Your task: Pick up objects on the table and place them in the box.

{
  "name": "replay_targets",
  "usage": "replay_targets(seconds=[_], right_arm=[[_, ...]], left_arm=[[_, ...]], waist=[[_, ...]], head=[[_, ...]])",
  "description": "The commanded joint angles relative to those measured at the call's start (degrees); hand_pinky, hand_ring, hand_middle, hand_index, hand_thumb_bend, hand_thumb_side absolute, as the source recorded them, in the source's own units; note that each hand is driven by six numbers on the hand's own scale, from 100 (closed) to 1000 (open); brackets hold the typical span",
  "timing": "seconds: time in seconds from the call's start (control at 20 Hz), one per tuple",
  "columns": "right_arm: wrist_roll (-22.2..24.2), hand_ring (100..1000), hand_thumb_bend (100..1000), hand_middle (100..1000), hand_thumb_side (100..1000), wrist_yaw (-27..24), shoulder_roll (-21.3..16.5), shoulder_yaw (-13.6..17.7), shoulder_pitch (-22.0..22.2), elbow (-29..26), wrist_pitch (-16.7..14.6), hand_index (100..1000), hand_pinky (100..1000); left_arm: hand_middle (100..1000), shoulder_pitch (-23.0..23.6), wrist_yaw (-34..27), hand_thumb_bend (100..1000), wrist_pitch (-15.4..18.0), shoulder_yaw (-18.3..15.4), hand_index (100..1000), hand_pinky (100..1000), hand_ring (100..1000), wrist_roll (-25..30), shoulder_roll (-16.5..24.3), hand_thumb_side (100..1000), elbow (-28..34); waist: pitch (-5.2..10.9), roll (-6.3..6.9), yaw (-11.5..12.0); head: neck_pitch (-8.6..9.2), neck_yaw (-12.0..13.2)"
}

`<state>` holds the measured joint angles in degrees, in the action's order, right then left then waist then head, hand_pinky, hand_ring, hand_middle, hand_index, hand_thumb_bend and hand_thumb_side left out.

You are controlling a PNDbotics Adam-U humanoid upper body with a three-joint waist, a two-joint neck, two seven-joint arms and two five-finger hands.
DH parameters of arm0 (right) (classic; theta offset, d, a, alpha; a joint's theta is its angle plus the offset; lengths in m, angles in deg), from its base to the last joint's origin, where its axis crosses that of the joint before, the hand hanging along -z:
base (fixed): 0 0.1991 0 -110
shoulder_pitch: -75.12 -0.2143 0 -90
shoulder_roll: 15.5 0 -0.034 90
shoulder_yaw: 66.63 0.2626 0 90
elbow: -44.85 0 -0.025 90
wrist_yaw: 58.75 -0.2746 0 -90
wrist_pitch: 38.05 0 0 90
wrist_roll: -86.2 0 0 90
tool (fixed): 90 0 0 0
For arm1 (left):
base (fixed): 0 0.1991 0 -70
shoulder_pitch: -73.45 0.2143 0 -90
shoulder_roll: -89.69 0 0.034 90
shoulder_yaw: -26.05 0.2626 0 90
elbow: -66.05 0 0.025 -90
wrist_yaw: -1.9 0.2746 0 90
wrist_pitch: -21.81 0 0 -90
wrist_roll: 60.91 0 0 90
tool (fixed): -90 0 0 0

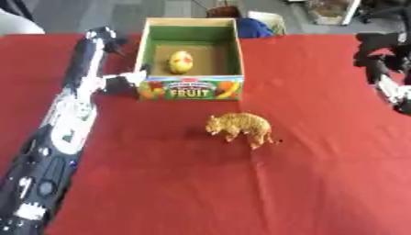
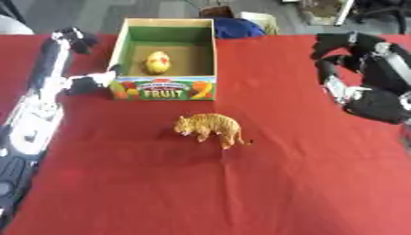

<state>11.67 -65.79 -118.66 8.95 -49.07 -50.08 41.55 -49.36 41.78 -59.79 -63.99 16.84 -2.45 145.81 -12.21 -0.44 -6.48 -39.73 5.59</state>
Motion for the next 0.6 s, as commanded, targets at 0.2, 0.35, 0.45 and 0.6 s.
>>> replay_targets(seconds=[0.2,0.35,0.45,0.6], right_arm=[[5.15,991,279,668,222,5.32,3.00,-5.68,-7.78,7.49,-3.05,796,782],[7.66,993,288,671,227,7.84,5.73,-7.30,-11.11,11.58,-3.99,796,785],[9.39,992,288,670,245,9.56,7.32,-7.95,-12.20,14.38,-5.24,790,787],[12.00,994,299,678,270,12.18,9.19,-8.78,-12.95,18.64,-7.64,794,790]], left_arm=[[534,0.60,-5.27,553,-4.08,1.79,658,583,530,2.55,-0.31,261,9.40],[533,1.21,-7.79,551,-6.56,2.19,658,583,529,4.84,-0.31,268,13.48],[531,1.67,-9.51,548,-8.28,2.42,658,583,527,6.34,-0.13,273,16.29],[529,2.40,-12.13,545,-10.90,2.58,657,583,525,8.39,0.28,279,20.04]], waist=[[1.06,0.15,0.65],[0.71,0.20,1.09],[0.55,0.20,1.43],[0.44,0.22,1.76]], head=[[0.02,-1.23],[0.11,-1.65],[0.16,-2.09],[0.11,-2.72]])
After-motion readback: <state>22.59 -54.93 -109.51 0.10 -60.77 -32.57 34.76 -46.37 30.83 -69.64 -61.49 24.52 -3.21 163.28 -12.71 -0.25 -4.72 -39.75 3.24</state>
